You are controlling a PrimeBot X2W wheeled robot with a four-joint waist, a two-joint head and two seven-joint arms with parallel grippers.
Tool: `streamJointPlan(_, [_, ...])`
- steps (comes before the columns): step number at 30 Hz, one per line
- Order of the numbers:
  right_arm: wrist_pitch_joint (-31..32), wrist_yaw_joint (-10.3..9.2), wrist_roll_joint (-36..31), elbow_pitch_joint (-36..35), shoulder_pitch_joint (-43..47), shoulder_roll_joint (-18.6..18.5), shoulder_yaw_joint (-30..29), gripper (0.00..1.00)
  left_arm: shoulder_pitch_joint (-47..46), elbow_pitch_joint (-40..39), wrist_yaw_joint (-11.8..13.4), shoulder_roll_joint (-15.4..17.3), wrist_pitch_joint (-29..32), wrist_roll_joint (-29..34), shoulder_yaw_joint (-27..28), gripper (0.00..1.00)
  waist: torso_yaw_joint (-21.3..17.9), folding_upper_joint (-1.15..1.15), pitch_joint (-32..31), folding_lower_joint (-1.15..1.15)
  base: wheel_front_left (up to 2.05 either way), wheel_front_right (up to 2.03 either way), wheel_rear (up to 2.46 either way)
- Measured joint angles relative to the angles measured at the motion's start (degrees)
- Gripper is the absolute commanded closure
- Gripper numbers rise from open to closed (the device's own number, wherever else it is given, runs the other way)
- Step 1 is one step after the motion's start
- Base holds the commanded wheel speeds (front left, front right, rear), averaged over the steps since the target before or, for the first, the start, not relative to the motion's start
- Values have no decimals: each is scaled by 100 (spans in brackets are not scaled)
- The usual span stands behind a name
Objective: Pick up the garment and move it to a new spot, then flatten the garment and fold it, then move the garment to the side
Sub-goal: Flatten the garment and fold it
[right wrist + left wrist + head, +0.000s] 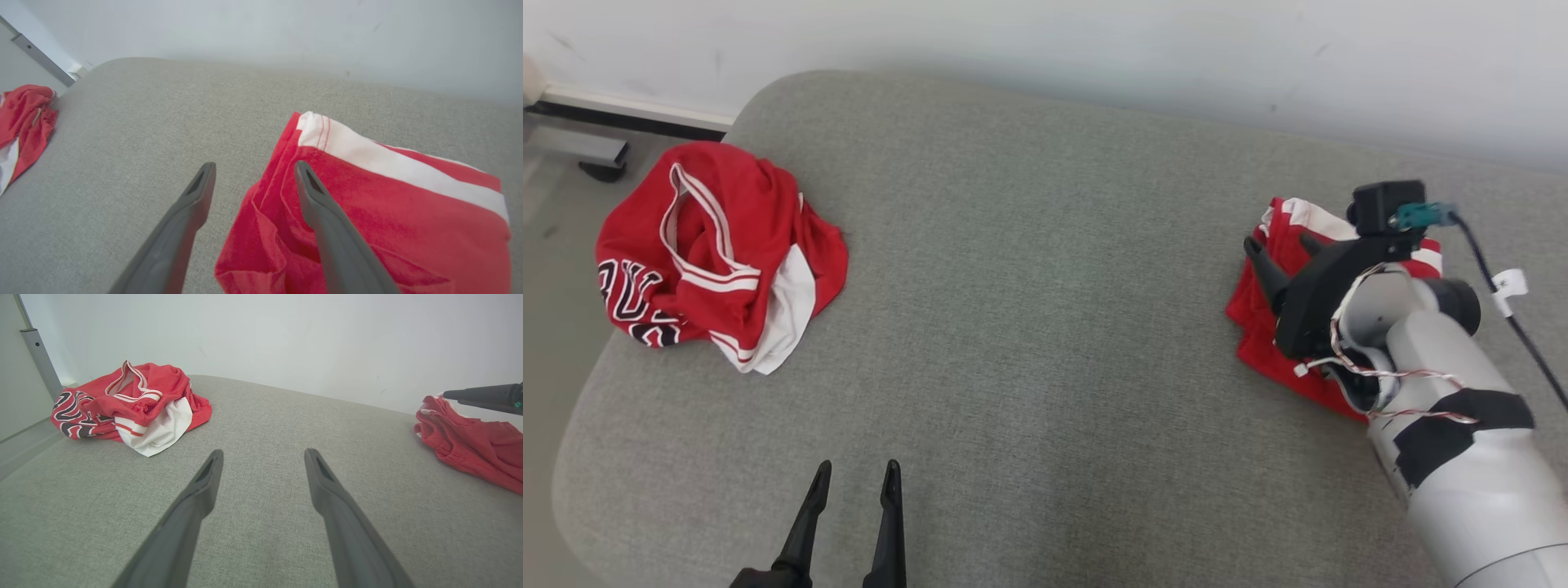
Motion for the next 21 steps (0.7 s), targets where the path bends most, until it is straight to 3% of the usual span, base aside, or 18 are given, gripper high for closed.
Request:
streamJointPlan(5, [-183, 0, 178, -335, 11, -447, -91, 0, 2, -20, -4, 0, 0, 12, 37, 0, -159, 0, -86, 0, 0, 0, 0])
streamJointPlan(10, [-491, -1, 98, -226, 322, -978, -564, 0, 8, -60, -44, 0, 0, 26, 43, 0, -306, 0, -188, 0, 0, 0, 0])
streamJointPlan(15, [-700, -1, -105, 64, 718, -1102, -927, 0, 10, -69, -51, 0, 0, 45, 37, 0, -403, 0, -241, 0, 0, 0, 0])
streamJointPlan(17, [-765, -1, -196, 155, 821, -1077, -1006, 56, 10, -87, -56, 0, 0, 60, 44, 0, -419, 0, -229, 0, 0, 0, 0])
streamJointPlan(18, [-792, -1, -215, 186, 850, -1033, -1022, 93, 8, -104, -57, 0, 0, 78, 51, 0, -423, 0, -216, 0, 0, 0, 0])
streamJointPlan(19, [-787, -1, -237, 216, 878, -976, -1013, 100, 5, -119, -59, 0, 0, 78, 56, 0, -424, 0, -201, 0, 0, 0, 0])
streamJointPlan(21, [-821, -1, -266, 264, 917, -843, -979, 100, -7, -138, -96, 1, 0, 110, 64, 0, -423, 0, -163, 0, 0, 0, 0])
